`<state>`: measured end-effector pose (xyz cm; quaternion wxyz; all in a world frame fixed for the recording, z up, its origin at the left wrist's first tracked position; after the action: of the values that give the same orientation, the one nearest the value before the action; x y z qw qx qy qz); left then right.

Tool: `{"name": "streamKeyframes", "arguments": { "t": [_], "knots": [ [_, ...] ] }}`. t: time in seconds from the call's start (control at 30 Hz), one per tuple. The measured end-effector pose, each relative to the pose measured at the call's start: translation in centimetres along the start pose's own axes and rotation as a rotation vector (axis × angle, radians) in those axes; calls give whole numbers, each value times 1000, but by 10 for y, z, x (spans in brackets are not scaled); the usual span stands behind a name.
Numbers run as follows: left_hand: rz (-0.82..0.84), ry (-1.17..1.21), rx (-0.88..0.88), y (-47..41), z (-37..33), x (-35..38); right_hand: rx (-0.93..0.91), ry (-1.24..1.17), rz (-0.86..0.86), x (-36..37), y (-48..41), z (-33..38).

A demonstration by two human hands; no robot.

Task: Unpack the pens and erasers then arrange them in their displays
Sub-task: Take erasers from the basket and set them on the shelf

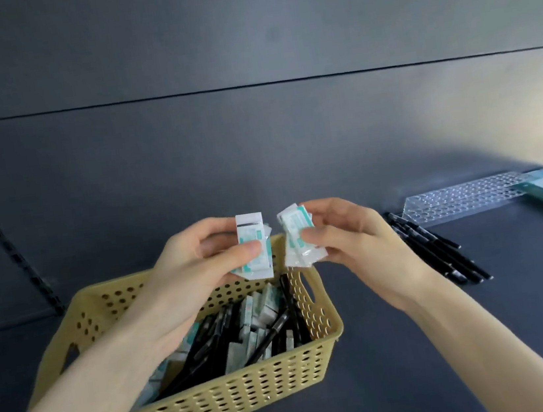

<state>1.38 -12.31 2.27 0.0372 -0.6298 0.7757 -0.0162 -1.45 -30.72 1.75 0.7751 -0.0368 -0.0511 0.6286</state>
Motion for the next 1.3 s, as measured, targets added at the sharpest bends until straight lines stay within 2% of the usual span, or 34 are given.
{"name": "streamKeyframes", "arguments": {
  "t": [0.23,0.7,0.93,1.3],
  "knots": [
    [127,65,37,24,-11,120,-50,-119,-211,-110,58,9],
    [308,140,-110,114,21,424,21,-34,-573,-389,192,-5],
    [347,166,-112,89,24,530,20,-39,-636,-488,175,-9],
    [316,300,-192,-8,52,667,49,-3,-630,-627,76,-32]
  ]
}}
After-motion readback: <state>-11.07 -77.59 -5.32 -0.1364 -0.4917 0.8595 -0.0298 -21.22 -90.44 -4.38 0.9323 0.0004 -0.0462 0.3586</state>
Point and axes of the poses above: each hand's wrist, its own y-axis away from the middle knuckle, its own x-axis out of the palm, z = x × y, the point moved 6 cm from there along -y, towards the middle knuckle, and after that the axes turned 10 degrees about -z, right-handed, at the moved point
